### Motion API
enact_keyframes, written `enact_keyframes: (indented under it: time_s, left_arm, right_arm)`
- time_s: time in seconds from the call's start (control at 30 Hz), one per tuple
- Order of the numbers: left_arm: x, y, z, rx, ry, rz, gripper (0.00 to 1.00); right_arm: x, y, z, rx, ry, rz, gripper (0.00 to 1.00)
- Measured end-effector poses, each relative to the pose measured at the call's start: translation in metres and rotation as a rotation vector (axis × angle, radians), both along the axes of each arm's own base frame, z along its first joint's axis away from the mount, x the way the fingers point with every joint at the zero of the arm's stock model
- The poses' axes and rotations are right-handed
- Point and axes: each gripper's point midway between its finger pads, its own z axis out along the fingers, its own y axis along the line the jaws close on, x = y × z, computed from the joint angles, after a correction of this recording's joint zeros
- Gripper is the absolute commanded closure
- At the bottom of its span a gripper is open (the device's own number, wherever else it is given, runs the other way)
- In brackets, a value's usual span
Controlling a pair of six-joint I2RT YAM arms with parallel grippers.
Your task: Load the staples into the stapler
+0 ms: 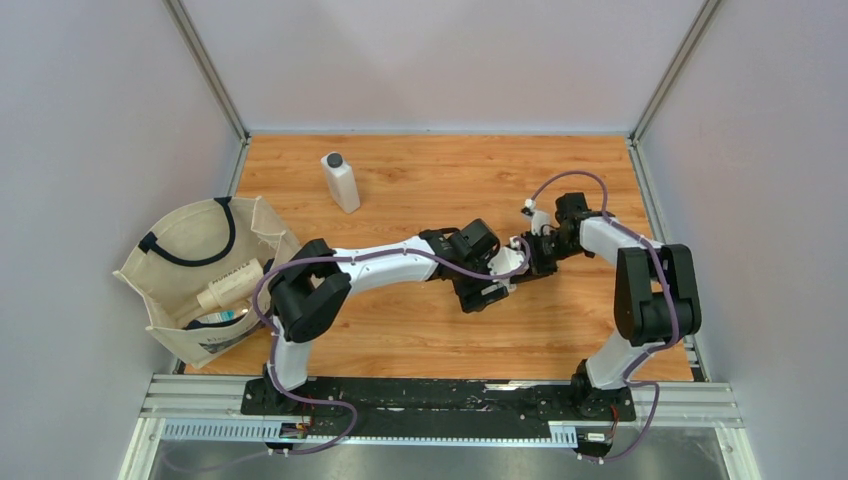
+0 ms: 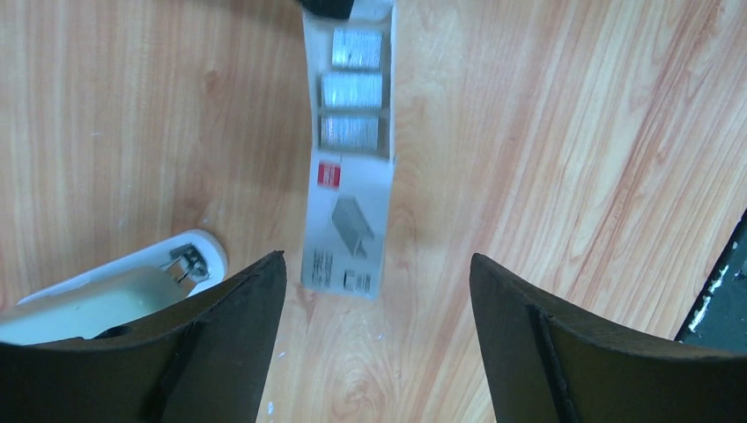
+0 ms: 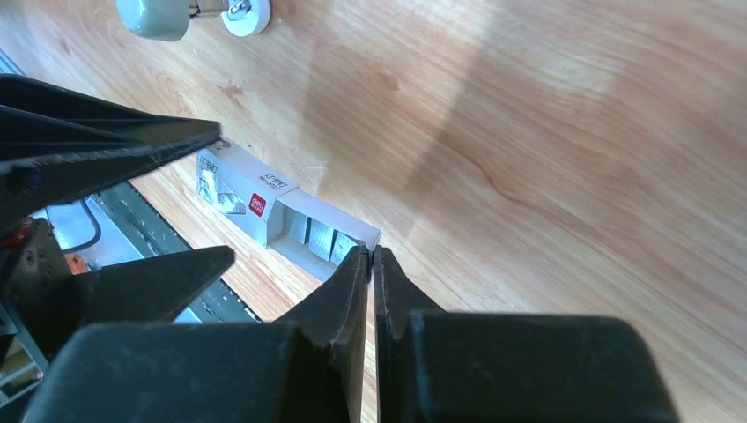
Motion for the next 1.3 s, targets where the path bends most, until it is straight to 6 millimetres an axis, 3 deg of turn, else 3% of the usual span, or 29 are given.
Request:
enact_keyframes:
  time_s: [0.13, 0.43, 0.6, 0.7, 0.77, 1.03, 1.3]
  left_arm:
    - [0.01, 0.01, 0.016, -0.008, -0.019, 0.021, 0.15]
    - [0.046, 0.05, 0.095, -0.111, -0.134, 0.116, 0.14]
    - [0.044, 0.075, 0.096, -0.094, -0.148, 0.139, 0.14]
    - [0.037, 0.09, 0.09, -0.063, -0.136, 0.141, 0.14]
    - [0.035, 0.101, 0.087, -0.046, -0.13, 0.149, 0.14]
    - [0.042, 0.136, 0.093, -0.016, -0.149, 0.199, 0.13]
    - [0.058, 0.178, 0.106, -0.006, -0.195, 0.288, 0.12]
  right_arm:
    - [0.011, -0.019, 0.007, -0.025, -0.043, -0.062, 0.92]
    - [0.043, -0.097, 0.01, -0.199, -0.159, -0.313, 0.92]
    - [0.047, -0.127, -0.001, -0.333, -0.171, -0.398, 0.8]
    - [0.047, -0.137, -0.005, -0.386, -0.165, -0.421, 0.6]
    - [0.046, -0.142, -0.008, -0.417, -0.156, -0.43, 0.53]
    - [0.045, -0.15, -0.008, -0.461, -0.16, -0.445, 0.51]
    - [0.044, -0.143, -0.005, -0.446, -0.168, -0.422, 0.52]
